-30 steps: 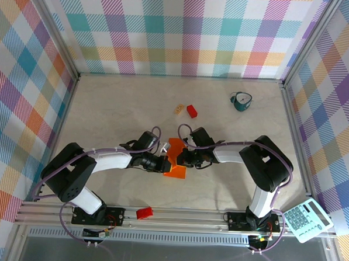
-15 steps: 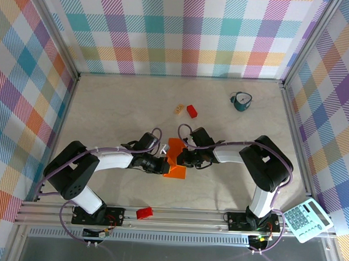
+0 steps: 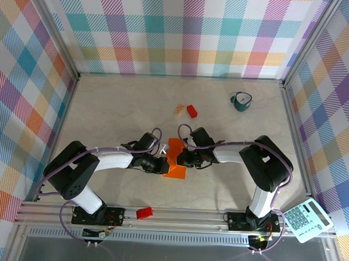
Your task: Fold a paper plane with a square sheet of paper (fold left side to right side)
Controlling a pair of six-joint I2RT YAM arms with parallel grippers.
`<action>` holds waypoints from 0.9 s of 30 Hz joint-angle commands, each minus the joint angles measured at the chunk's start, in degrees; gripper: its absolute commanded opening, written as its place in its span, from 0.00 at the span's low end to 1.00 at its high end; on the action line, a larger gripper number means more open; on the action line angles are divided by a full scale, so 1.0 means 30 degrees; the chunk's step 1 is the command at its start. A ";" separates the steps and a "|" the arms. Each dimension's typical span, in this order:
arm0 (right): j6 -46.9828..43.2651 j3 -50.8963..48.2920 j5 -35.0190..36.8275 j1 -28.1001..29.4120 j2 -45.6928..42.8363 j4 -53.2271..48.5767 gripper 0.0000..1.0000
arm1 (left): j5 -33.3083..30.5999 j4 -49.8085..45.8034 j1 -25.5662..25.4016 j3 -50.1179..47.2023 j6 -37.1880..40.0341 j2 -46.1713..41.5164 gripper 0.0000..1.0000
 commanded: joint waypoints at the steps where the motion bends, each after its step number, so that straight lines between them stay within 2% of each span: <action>1: -0.0370 -0.0374 0.0600 -0.0073 0.0625 -0.2035 0.00 | -0.0275 -0.0727 -0.0025 -0.0464 0.0408 0.0215 0.00; 9: -0.0660 0.0226 0.0296 -0.0082 0.0381 -0.2118 0.00 | -0.0524 -0.0706 -0.0026 -0.1107 0.0343 0.0218 0.00; 17: -0.0500 0.0511 -0.0437 -0.0010 -0.1500 -0.1177 0.00 | -0.0597 -0.0303 -0.0026 -0.1755 0.0045 0.0169 0.00; 27: 0.0708 -0.0076 -0.0490 0.1336 -0.1572 0.0200 0.00 | -0.0744 -0.0284 -0.0054 -0.1791 0.0071 0.0115 0.00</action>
